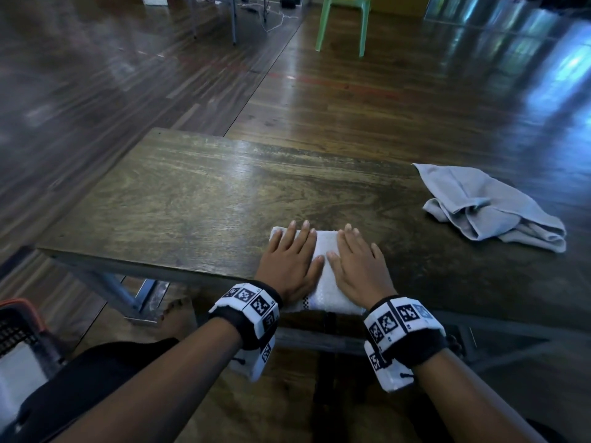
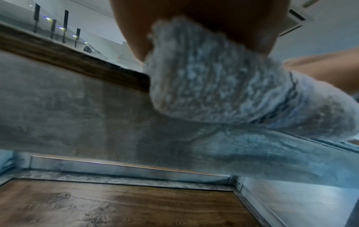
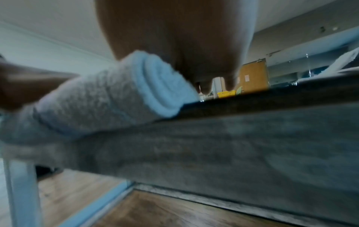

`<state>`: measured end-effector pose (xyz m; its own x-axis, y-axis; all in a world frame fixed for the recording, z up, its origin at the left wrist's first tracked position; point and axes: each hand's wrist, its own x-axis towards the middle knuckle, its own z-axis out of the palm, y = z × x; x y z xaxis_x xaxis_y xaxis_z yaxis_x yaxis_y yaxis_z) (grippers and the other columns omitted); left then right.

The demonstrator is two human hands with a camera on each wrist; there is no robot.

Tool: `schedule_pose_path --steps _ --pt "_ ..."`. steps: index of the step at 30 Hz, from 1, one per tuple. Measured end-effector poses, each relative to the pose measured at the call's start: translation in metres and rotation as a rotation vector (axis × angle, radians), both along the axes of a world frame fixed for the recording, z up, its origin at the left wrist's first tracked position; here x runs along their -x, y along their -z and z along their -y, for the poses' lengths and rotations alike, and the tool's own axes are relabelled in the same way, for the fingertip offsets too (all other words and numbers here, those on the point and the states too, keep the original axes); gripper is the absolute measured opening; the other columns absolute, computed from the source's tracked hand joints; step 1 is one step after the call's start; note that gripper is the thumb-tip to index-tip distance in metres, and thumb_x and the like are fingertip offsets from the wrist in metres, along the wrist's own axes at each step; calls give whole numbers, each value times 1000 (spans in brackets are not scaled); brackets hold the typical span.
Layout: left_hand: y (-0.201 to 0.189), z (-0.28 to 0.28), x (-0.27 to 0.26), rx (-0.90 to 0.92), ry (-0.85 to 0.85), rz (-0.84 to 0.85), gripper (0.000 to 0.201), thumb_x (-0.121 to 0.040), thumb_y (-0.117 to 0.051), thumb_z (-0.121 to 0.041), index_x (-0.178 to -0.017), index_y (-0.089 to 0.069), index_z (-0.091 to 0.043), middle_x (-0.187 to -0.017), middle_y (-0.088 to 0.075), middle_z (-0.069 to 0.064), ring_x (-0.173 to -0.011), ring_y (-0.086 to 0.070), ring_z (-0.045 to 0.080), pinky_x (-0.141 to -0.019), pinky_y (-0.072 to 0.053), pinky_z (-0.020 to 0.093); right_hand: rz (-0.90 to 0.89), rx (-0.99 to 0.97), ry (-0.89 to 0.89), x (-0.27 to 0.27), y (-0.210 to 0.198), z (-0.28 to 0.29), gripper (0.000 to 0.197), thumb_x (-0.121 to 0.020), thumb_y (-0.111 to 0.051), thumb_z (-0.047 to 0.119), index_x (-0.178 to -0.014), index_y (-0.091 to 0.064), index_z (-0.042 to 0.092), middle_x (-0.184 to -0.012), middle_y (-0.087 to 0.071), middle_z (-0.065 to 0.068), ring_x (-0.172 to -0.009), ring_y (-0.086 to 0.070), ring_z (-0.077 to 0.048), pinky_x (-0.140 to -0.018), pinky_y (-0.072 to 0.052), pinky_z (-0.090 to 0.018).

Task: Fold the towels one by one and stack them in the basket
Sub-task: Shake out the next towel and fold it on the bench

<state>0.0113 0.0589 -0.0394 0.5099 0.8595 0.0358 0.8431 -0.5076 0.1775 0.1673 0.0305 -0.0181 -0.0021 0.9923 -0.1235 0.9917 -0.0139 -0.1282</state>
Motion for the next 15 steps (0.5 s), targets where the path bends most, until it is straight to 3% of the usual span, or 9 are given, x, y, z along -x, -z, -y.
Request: schedule_pose_path --steps 4,8,12,15 --pt "-1 -5 2 62 -60 16 72 -88 1 -51 -150 -6 -15 -159 0 2 -146 7 18 -118 7 42 -72 -6 67 -5 14 0 60 -99 -12 43 -150 4 16 -159 9 -3 -146 11 -16 -118 1 -45" --pt "-3 -8 14 131 -164 63 67 -97 -11 -49 -149 3 -9 -158 12 7 -144 16 18 -115 13 49 -195 37 85 -10 13 -3 55 -100 -12 40 -150 6 24 -159 9 -1 -145 15 -18 -116 7 -45" --pt "-5 -11 40 241 -308 62 66 -98 -11 -48 -149 0 -9 -158 8 9 -145 13 20 -114 14 53 -153 -50 105 -18 8 -5 52 -101 -18 38 -150 -11 22 -160 -4 -4 -147 5 -20 -117 2 -46" --pt "-14 -5 49 212 -401 110 60 -97 -23 -48 -142 -28 -9 -154 -21 10 -145 -8 24 -112 7 56 -172 -121 172 -26 0 0 52 -98 -32 44 -141 -37 16 -152 -30 -10 -143 -19 -25 -116 -14 -47"
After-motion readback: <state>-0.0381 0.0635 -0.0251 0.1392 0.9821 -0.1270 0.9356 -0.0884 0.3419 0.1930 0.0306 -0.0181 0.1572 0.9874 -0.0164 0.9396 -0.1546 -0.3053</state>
